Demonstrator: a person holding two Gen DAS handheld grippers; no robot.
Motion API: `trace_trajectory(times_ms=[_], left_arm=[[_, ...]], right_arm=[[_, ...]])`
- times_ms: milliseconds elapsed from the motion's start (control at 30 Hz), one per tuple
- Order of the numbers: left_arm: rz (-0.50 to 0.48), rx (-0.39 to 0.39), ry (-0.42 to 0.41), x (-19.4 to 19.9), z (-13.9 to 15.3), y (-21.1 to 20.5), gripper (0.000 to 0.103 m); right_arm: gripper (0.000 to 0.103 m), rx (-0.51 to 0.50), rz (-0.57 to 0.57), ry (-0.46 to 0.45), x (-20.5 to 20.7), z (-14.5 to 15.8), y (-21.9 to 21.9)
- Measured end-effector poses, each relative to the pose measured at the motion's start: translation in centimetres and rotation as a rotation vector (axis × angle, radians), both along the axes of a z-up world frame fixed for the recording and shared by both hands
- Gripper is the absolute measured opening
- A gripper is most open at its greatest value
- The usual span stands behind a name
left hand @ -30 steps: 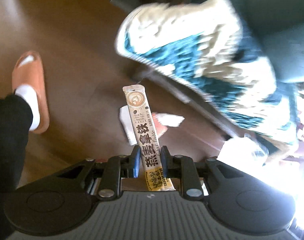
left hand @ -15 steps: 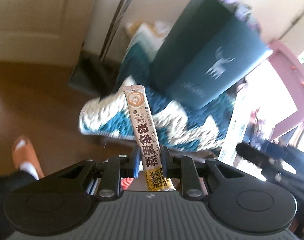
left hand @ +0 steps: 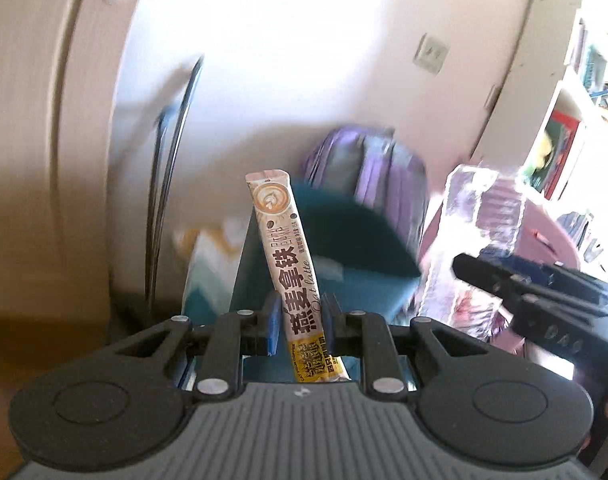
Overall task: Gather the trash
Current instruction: 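Lift and carry the snack stick and clear tray up over the teal bin, then open the left tool into the bin while the right tool releases the tray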
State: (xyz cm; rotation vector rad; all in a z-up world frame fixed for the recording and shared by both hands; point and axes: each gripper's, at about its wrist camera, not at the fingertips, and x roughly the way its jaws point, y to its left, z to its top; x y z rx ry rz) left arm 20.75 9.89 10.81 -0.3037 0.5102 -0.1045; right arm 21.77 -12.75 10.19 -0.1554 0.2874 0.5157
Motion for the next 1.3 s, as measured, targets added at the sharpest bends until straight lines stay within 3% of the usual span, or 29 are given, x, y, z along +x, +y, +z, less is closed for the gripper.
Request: trace_trajectory(times_ms=[133, 367, 700, 1000, 1167, 1300], left_arm=[[-0.005, 0.065, -0.06, 3.8, 3.7, -1.4, 0.021], [-0.016, 0.115, -0.063, 10.0, 4.9, -4.6, 0.021], [-0.02, 0.229, 0.049, 17.0, 0.5, -7.1, 0.021], [-0.062, 0.242, 0.219, 22.5, -3.9, -8.1, 0.021], [-0.096, 0.293, 0.284, 23.8, -5.9, -9.4, 0.021], [-0.12, 0.275, 0.352, 24.8, -7.2, -9.6, 0.021]], right_arm=[[0.036, 0.034, -0.033, -0.052, 3.3, 2.2, -0.3], [0.036, 0.05, -0.059, -0.097, 7.8, 2.5, -0.2], [0.036, 0.016, -0.057, -0.042, 13.0, -2.1, 0.9], [0.037, -0.03, -0.068, 0.083, 16.1, -6.5, 1.5], [0.037, -0.067, -0.08, 0.15, 16.6, -8.2, 1.4], [0.037, -0.08, -0.079, 0.203, 17.1, -8.8, 1.4]])
